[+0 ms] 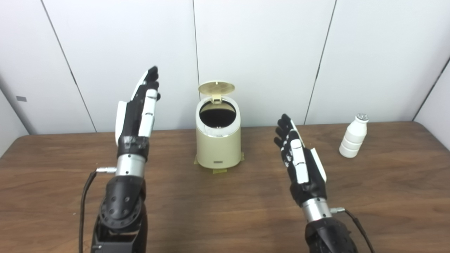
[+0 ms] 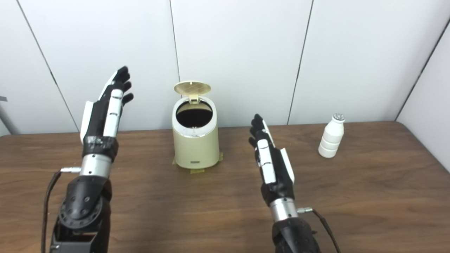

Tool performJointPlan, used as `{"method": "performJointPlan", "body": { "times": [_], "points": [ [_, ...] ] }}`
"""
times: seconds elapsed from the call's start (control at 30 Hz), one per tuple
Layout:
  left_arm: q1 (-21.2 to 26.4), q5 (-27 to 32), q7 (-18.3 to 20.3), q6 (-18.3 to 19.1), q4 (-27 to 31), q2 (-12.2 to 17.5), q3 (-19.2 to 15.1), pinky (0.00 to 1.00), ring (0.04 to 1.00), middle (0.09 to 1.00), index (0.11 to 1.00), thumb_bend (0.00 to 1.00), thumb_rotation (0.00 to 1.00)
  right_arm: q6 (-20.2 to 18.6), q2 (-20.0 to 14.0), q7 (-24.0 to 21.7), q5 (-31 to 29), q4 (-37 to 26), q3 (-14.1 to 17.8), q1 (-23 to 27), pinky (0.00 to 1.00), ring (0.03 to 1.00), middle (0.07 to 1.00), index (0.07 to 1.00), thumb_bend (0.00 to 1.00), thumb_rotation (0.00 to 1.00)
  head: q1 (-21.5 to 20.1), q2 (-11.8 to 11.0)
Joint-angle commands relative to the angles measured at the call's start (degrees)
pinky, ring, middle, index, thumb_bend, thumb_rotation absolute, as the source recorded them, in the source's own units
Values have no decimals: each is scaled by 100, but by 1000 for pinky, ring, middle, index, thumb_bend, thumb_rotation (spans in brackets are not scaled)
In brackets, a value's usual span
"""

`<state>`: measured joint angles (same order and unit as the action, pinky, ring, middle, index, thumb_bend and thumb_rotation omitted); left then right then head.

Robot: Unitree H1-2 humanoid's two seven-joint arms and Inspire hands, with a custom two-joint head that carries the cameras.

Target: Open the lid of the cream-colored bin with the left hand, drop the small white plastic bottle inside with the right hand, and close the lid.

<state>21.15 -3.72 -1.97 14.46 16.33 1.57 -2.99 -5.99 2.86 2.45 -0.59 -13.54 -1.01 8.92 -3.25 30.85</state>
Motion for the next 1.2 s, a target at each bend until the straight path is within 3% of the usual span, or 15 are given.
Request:
{"method": "performJointPlan", "body": {
  "times": [0.0, 0.03, 0.1, 0.13, 0.17, 0.2, 0.3, 0.4, 0.53, 0.7, 0.93, 1.17],
  "points": [
    [48, 261, 105, -212, 268, 32, -45, 946, 955, 959, 965, 291, 929, 399, -79, -3, 31, -72, 68, 252, 921, 943, 961, 962, 243, 951, -8, 4],
    [-48, 362, 130, -248, 297, 26, -68, 952, 958, 961, 965, 312, 928, 499, -133, 17, 115, -54, 89, 261, 910, 934, 953, 953, 252, 866, -8, 4],
    [-214, 523, 133, -328, 319, -5, -110, 958, 955, 960, 956, 349, 892, 662, -189, 92, 282, -41, 138, 272, 823, 862, 886, 886, 345, 590, -68, -8],
    [-297, 580, 137, -371, 320, -7, -120, 960, 954, 958, 951, 364, 882, 681, -197, 148, 334, -54, 182, 265, 795, 829, 852, 850, 384, 512, -107, -17],
    [-370, 629, 129, -407, 318, -18, -131, 960, 954, 958, 948, 381, 880, 658, -171, 227, 336, -76, 251, 255, 750, 781, 807, 805, 449, 450, -127, -13],
    [-448, 668, 117, -457, 316, -28, -142, 951, 950, 953, 941, 389, 869, 651, -150, 330, 374, -85, 331, 238, 674, 703, 721, 723, 575, 361, -127, -13],
    [-620, 656, 35, -629, 281, -69, -149, 938, 944, 944, 935, 379, 863, 706, -117, 601, 552, -192, 537, 234, 611, 643, 654, 658, 663, 311, -170, -28],
    [-734, 560, -1, -889, 177, -57, -134, 930, 943, 942, 937, 362, 890, 956, -157, 767, 639, -321, 694, 340, 480, 549, 592, 596, 697, 232, -200, -40],
    [-835, 518, -12, -1056, 61, -38, -125, 943, 952, 948, 949, 364, 917, 1002, -502, 831, 840, -428, 922, 551, 477, 601, 647, 655, 745, 315, -237, -45],
    [-894, 517, 45, -1226, -28, 22, -104, 946, 952, 953, 952, 348, 933, 1302, -938, 1063, 1087, -288, 1241, 928, 682, 764, 783, 787, 797, 372, -315, -41],
    [-960, 705, 62, -1344, -128, 55, -178, 952, 953, 948, 946, 335, 920, 1240, -1162, 1287, 1009, -114, 1601, 1301, 764, 833, 843, 855, 844, 389, -505, -39],
    [-994, 892, 101, -1269, -114, 152, -304, 971, 966, 965, 960, 335, 924, 1243, -1248, 1559, 1238, 6, 1801, 1509, 776, 833, 836, 853, 884, 403, -813, -68]
  ]
}}
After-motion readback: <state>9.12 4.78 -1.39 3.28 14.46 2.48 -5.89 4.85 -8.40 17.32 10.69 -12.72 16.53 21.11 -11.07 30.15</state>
